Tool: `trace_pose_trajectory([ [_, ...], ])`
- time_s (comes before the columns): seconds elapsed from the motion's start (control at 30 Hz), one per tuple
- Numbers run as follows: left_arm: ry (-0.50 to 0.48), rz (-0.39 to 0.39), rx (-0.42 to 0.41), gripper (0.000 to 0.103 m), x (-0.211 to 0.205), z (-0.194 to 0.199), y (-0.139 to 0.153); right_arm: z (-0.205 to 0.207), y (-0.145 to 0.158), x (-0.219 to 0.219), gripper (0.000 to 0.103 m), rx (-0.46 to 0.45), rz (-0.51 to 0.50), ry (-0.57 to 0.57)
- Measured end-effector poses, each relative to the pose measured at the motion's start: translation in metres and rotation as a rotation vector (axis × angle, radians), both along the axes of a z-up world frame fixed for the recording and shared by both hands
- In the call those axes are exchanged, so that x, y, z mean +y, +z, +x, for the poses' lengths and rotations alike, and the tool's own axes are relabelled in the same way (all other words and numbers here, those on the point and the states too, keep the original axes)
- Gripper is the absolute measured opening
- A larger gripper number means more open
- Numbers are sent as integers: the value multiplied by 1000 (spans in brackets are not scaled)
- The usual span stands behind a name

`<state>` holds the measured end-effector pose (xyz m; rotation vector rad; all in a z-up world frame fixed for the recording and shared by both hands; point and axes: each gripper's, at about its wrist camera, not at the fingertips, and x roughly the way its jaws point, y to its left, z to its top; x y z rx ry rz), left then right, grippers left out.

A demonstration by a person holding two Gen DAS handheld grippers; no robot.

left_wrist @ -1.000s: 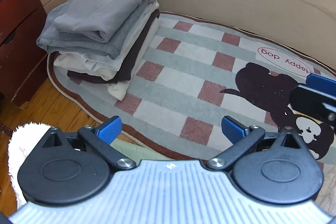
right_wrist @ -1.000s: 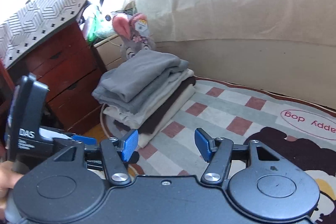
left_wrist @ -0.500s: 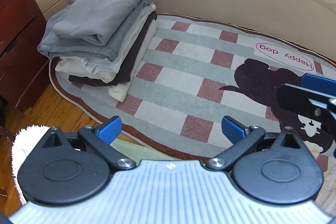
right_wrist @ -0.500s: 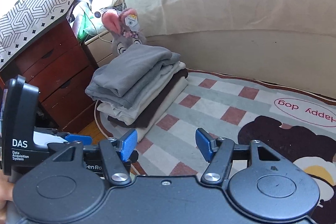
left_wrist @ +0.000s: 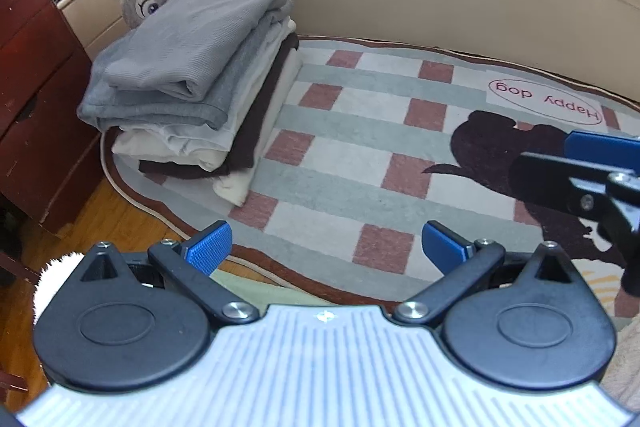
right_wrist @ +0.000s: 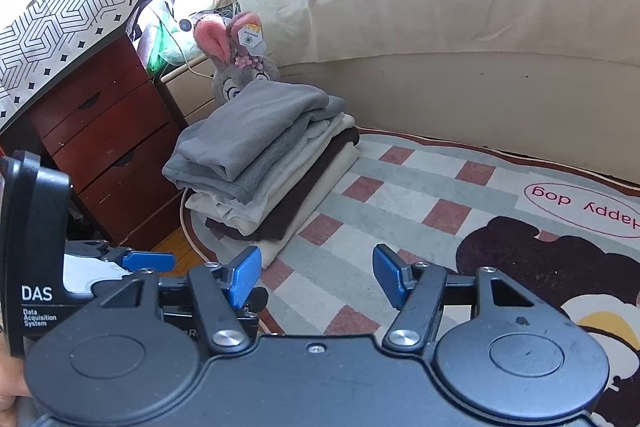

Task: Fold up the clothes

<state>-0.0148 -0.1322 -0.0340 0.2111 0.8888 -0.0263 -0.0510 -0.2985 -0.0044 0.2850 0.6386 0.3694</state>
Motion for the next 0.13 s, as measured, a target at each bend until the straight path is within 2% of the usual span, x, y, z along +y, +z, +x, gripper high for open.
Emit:
trace_pose_trajectory([
  [0.13, -1, -4, 9, 103, 2, 0, 0, 1, 0, -2, 67, 18, 10, -17],
])
